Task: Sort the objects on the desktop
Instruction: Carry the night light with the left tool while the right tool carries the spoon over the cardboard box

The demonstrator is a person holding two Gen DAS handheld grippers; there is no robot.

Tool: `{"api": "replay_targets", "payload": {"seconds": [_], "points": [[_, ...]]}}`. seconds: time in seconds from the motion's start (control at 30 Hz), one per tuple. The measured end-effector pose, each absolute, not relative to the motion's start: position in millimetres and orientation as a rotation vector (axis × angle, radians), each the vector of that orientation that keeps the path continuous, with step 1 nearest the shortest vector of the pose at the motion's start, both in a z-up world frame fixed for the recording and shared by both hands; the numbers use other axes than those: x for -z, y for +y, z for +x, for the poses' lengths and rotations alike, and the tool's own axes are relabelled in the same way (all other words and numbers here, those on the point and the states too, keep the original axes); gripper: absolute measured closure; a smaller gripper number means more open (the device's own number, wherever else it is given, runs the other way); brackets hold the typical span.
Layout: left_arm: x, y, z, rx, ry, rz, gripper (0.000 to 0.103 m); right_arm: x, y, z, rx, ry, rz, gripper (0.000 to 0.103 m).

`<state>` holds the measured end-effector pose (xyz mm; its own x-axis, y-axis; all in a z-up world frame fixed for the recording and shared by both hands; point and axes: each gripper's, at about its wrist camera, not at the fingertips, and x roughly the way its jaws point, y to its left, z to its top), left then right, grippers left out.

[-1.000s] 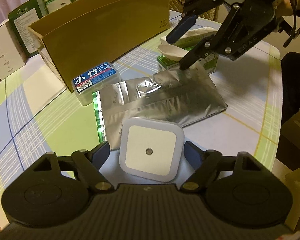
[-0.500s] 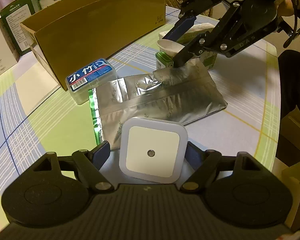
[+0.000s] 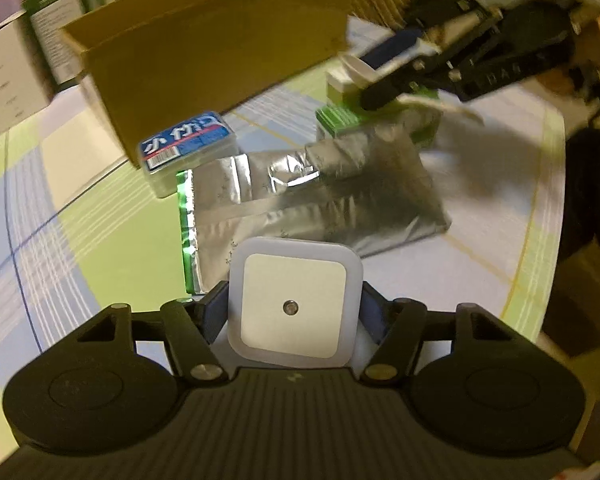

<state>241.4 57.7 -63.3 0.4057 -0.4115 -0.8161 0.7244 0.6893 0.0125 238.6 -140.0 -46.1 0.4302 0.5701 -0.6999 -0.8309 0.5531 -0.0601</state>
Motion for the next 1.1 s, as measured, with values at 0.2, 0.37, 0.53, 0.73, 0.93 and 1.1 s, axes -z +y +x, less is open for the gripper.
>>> {"api": "replay_targets", "payload": {"seconds": [0.2,0.37,0.53,0.73,0.93,1.1], "points": [[45.7,61.4,225.4,0.607,0.879,0.262,0.041,32.9,-158.9,236.2,-0.843,0.677,-0.329,0.073],[25.9,61.4,218.1,0.516,0.846,0.148,0.041,17.3,-170.9,236.0,-0.797,0.667,-0.277,0.073],[5.0,56.2,216.4,0.421,0.824,0.050,0.041,-1.0,-181.3,237.0,-0.743,0.670,-0.221,0.073],[-22.9,46.1,217.0,0.327,0.806,-0.017,0.041,-21.1,-192.3,233.8,-0.703,0.655,-0.195,0.073],[-43.2,34.4,218.7,0.275,0.789,-0.013,0.041,-36.7,-201.9,232.3,-0.685,0.642,-0.159,0.073],[-54.6,22.8,219.1,0.271,0.779,0.010,0.041,-43.3,-207.5,229.6,-0.679,0.634,-0.145,0.073]]}}
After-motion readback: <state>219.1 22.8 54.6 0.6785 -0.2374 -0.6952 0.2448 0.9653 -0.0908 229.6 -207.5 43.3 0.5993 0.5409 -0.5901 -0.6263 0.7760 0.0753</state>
